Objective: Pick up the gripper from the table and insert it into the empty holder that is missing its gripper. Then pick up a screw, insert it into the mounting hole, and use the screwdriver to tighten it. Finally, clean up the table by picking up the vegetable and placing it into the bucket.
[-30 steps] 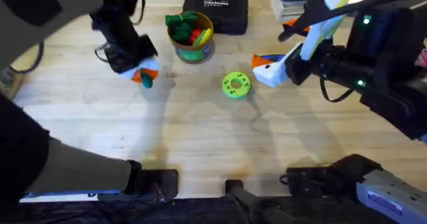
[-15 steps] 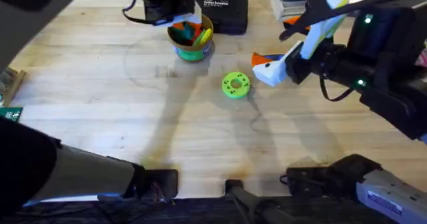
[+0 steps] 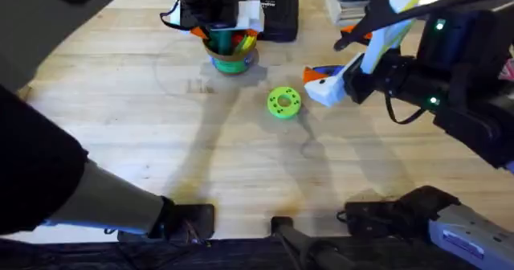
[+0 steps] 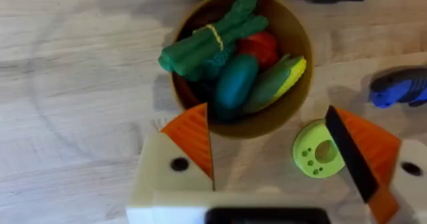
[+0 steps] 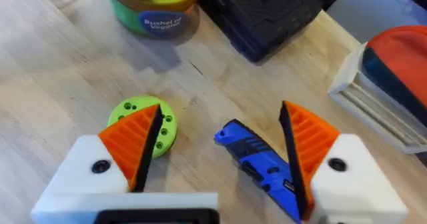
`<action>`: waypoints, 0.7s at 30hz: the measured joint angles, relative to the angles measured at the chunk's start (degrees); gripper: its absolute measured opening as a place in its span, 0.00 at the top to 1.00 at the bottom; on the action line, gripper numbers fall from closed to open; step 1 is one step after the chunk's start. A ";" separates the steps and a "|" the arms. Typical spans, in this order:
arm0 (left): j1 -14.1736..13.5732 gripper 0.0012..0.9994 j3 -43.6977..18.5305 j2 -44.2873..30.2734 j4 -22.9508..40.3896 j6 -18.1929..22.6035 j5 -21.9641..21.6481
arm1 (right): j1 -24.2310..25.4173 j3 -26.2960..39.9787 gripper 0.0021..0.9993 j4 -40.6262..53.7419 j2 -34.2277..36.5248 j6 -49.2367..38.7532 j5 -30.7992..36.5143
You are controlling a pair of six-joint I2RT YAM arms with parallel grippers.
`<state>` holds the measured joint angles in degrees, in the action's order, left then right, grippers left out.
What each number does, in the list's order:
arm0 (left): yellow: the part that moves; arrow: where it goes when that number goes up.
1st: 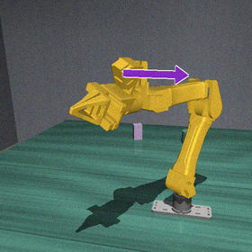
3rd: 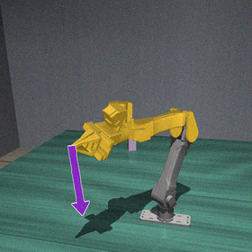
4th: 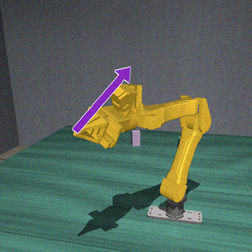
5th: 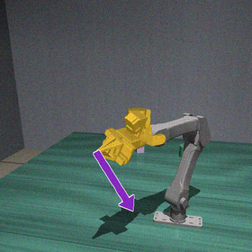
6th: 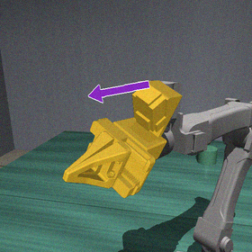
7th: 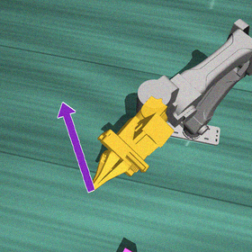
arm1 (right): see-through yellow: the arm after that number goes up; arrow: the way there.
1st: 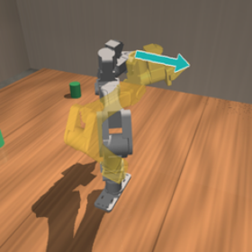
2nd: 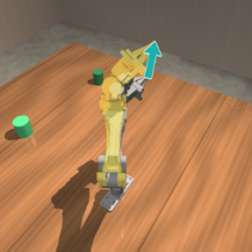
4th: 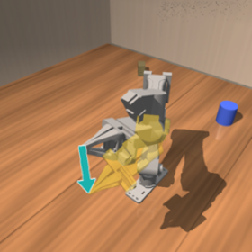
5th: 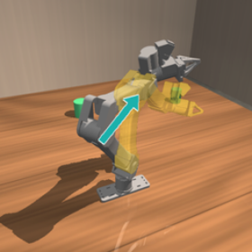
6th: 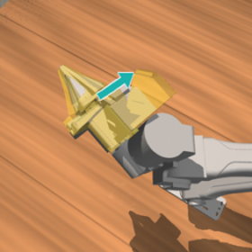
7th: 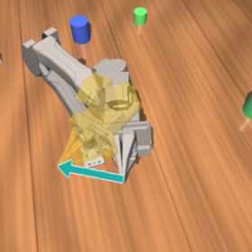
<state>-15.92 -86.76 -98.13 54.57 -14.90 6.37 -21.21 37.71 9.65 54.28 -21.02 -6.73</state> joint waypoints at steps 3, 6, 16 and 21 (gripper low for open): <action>-0.02 0.01 -0.60 0.18 3.02 0.15 0.02 | 0.00 0.02 0.01 0.15 -0.03 0.30 1.34; -0.52 0.01 -2.42 1.55 6.39 1.02 0.00 | 0.00 0.65 0.01 1.32 -0.09 2.11 3.04; -12.24 0.01 -5.99 17.30 14.83 8.09 -1.82 | 0.00 16.83 0.01 26.35 -0.77 4.88 4.36; -15.24 0.01 -6.05 21.41 22.08 8.92 -2.70 | 0.00 20.78 0.01 33.60 -2.31 5.48 4.36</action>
<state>-31.16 -92.82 -76.72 76.65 -5.98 3.67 -21.21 58.49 43.25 51.97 -15.54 -2.37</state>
